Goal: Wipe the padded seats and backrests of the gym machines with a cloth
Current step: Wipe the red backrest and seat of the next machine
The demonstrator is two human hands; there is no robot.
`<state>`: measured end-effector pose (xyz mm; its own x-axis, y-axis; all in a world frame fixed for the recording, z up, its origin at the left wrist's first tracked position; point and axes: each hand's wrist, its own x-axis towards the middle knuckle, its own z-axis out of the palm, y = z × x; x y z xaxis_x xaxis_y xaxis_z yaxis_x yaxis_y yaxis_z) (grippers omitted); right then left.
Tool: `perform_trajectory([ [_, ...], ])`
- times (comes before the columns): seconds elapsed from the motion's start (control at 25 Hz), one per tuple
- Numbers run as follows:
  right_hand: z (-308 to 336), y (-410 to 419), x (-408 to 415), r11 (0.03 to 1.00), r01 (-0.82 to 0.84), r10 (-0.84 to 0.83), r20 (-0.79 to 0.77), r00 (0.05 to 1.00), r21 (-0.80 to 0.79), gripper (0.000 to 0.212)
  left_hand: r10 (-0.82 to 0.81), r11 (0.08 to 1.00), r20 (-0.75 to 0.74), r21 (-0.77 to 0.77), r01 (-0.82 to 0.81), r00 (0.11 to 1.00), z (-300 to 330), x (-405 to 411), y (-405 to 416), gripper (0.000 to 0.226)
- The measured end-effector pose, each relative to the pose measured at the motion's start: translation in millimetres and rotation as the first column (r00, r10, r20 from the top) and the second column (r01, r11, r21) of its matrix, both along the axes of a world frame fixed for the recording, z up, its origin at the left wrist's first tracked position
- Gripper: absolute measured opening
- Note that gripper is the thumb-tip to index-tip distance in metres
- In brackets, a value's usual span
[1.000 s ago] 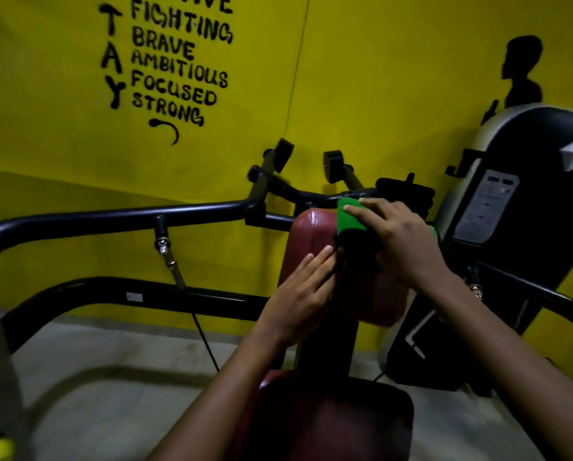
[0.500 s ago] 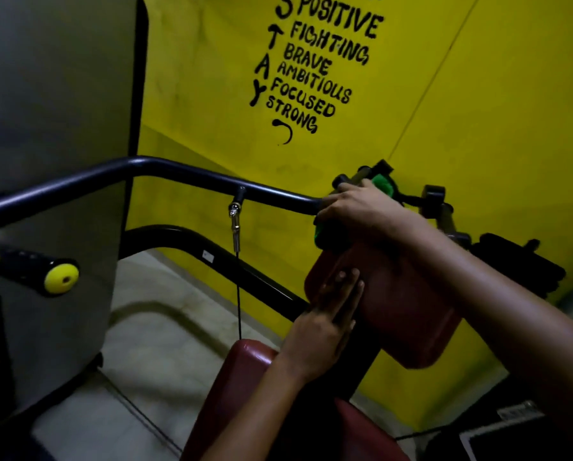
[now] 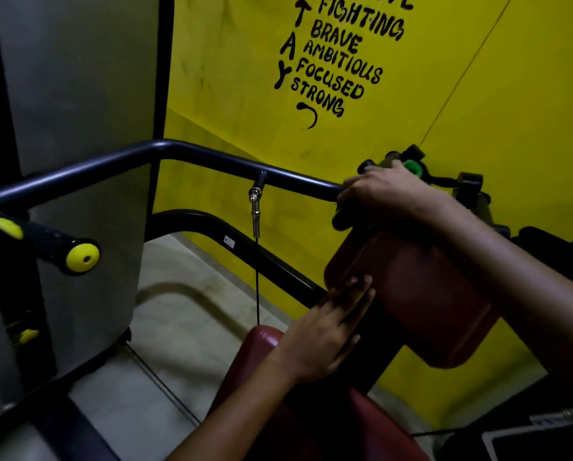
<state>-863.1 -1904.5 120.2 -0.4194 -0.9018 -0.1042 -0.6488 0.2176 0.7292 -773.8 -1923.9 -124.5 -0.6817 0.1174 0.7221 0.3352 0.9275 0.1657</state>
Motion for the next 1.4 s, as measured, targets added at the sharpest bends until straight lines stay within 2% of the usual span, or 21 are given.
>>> perform_trajectory([
  [0.08,-12.0,-1.0,10.5,1.0,-0.012,0.012,-0.055,0.998,-0.005,0.032,-0.01,1.0,0.013,0.019,0.01,1.0,-4.8,2.7,0.6,0.068],
  [0.2,-51.5,-8.2,32.3,0.965,-0.162,0.175,-0.045,0.984,0.206,0.026,-0.037,0.999,0.047,0.037,0.035,0.998,-26.9,14.2,3.8,0.066],
  [0.28,-46.2,-11.7,30.7,0.967,-0.138,0.147,-0.024,0.989,0.214,0.024,-0.025,1.0,0.129,0.013,0.024,0.991,-49.5,20.8,4.0,0.066],
  [0.4,-34.6,-14.3,23.6,0.994,-0.032,0.044,-0.114,0.993,0.108,0.022,0.001,1.0,0.205,0.007,-0.002,0.979,-78.6,24.7,2.4,0.059],
  [0.48,-52.1,-15.3,32.0,0.984,-0.021,0.048,-0.151,0.987,0.177,0.024,0.026,0.999,0.247,-0.036,-0.018,0.969,-88.8,26.9,0.9,0.057],
  [0.56,-70.7,-15.6,46.8,0.951,-0.051,0.089,-0.109,0.99,0.306,0.028,0.048,0.997,0.256,-0.064,-0.033,0.965,-92.3,27.7,-2.4,0.058],
  [0.6,-71.7,-13.9,47.8,0.948,-0.061,0.092,-0.086,0.992,0.313,0.029,0.052,0.997,0.284,-0.068,-0.034,0.957,-90.9,28.2,-4.1,0.059],
  [0.68,-56.6,-10.3,41.8,0.973,-0.043,0.06,-0.067,0.996,0.226,0.03,0.078,0.996,0.342,-0.07,-0.058,0.936,-89.7,30.0,-8.0,0.066],
  [0.76,-46.6,-7.4,33.7,0.996,0.001,0.009,-0.11,0.994,0.09,0.03,0.112,0.992,0.366,-0.093,-0.084,0.924,-89.4,32.2,-11.0,0.071],
  [0.8,-50.2,-5.4,34.7,0.997,0.026,-0.016,-0.132,0.991,0.076,0.032,0.123,0.99,0.368,-0.109,-0.089,0.922,-89.9,33.3,-11.6,0.072],
  [0.96,-96.0,7.6,59.9,0.946,-0.103,0.14,-0.103,0.985,0.308,0.037,0.174,0.983,0.379,-0.125,-0.136,0.909,-91.3,47.6,-20.3,0.067],
  [1.04,-96.6,19.8,50.7,0.953,-0.201,0.223,-0.075,0.972,0.227,0.036,0.167,0.984,0.367,-0.124,-0.13,0.915,-89.2,52.0,-26.7,0.064],
  [1.08,-88.2,25.4,42.9,0.963,-0.248,0.259,-0.106,0.96,0.102,0.038,0.158,0.985,0.354,-0.12,-0.122,0.922,-88.7,53.8,-27.7,0.063],
  [1.16,-75.3,36.5,32.1,0.958,-0.243,0.215,-0.176,0.961,-0.155,0.044,0.158,0.983,0.336,-0.143,-0.116,0.929,-88.4,55.1,-26.8,0.06],
  [1.2,-77.5,41.9,32.0,0.95,-0.237,0.2,-0.186,0.962,-0.204,0.043,0.157,0.983,0.333,-0.146,-0.114,0.93,-88.2,55.3,-26.7,0.06],
  [1.4,-143.7,58.8,55.7,0.917,-0.392,0.377,-0.163,0.912,-0.075,0.015,0.165,0.977,0.366,-0.187,-0.102,0.916,-80.5,56.9,-31.8,0.062],
])
